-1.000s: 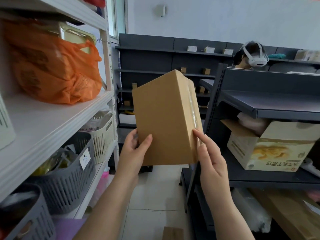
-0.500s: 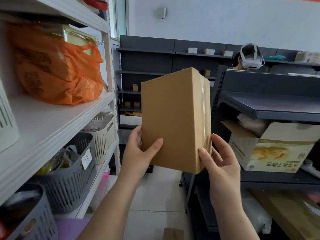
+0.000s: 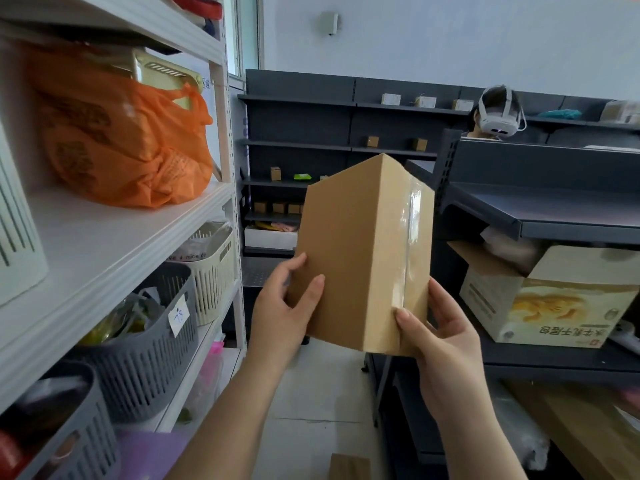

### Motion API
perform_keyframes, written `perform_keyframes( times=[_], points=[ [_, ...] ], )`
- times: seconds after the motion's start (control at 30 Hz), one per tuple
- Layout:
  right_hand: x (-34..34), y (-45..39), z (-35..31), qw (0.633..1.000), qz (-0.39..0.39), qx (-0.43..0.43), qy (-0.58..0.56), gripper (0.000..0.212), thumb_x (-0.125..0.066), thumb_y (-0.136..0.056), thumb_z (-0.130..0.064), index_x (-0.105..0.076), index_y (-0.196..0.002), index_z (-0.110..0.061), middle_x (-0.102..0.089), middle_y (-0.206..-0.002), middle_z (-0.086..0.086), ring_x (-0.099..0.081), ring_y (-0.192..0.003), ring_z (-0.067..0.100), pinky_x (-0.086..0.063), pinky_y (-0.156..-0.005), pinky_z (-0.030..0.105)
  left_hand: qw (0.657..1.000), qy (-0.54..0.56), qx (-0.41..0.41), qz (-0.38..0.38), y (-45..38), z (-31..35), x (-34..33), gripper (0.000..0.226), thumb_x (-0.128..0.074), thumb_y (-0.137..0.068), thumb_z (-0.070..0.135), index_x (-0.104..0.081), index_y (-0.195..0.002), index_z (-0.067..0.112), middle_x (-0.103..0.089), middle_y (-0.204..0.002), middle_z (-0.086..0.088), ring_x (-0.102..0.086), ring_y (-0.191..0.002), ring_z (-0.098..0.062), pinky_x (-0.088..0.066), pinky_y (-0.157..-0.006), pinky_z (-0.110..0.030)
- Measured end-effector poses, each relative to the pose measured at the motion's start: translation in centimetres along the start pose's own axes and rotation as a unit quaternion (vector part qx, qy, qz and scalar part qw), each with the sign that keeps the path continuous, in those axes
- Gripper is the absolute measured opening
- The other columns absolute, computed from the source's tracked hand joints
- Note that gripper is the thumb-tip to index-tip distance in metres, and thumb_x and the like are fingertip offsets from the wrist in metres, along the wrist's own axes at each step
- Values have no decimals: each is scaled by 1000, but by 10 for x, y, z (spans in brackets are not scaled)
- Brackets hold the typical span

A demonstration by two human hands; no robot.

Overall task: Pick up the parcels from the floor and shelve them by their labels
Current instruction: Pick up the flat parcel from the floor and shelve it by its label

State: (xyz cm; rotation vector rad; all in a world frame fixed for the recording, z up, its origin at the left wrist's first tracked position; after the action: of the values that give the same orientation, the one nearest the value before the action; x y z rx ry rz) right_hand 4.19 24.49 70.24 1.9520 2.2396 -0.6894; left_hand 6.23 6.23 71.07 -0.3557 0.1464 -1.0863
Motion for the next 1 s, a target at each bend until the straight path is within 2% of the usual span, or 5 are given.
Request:
perform_keyframes(
  times=[0.2,0.4,0.7,0.83,1.0],
  points=[
    [-5,1,5,999,-41,1,13,85,-89,-30,-46,-59,-110,-42,-70,-114,-8,-67,-103,12,-55,-74,23,1000,-15,19,-1,1,-1,2,48,-52,-86,35,-44,-133,31,-47,-140,7,-45,-127,-9,-37,-108,-34],
    [-4,1,8,997,-26,22,65,70,-81,-50,-21,-57,-112,-40,-69,-115,-6,-65,-106,13,-56,-82,28,996,21,41,-75,5,-5,-5,68,-41,-75,55,-41,-137,27,-50,-134,11,-45,-103,16,-37,-73,6],
    [-3,0,8,995,-26,30,86,60,-77,-52,-17,-62,-108,-31,-73,-103,-13,-68,-97,6,-53,-71,16,989,19,52,-136,3,-13,-2,84,-62,-57,61,-47,-133,30,-67,-114,14,-63,-102,2,-53,-87,-23],
    [-3,0,6,996,-32,24,79,49,-71,-64,-8,-62,-106,-31,-74,-101,-15,-69,-94,4,-53,-68,13,991,24,42,-126,5,-12,-3,65,-69,-63,47,-57,-124,28,-72,-101,20,-65,-97,1,-52,-76,-16],
    [2,-4,8,998,-9,13,65,36,-59,-81,-31,-63,-116,-26,-70,-115,-7,-63,-110,12,-51,-94,40,990,44,45,-125,7,-10,-5,57,-69,-64,43,-59,-119,31,-73,-100,17,-66,-95,0,-52,-71,-14]
  ],
)
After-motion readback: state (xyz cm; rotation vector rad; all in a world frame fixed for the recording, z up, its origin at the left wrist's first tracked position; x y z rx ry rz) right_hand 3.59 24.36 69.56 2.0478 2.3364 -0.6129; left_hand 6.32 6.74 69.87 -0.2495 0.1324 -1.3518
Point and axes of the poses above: each hand's wrist, its own y-axis away from the middle knuckle, its own x-axis out of the back of the hand, z = x × y, the point moved 3 cm from there along -y, towards the middle knuckle
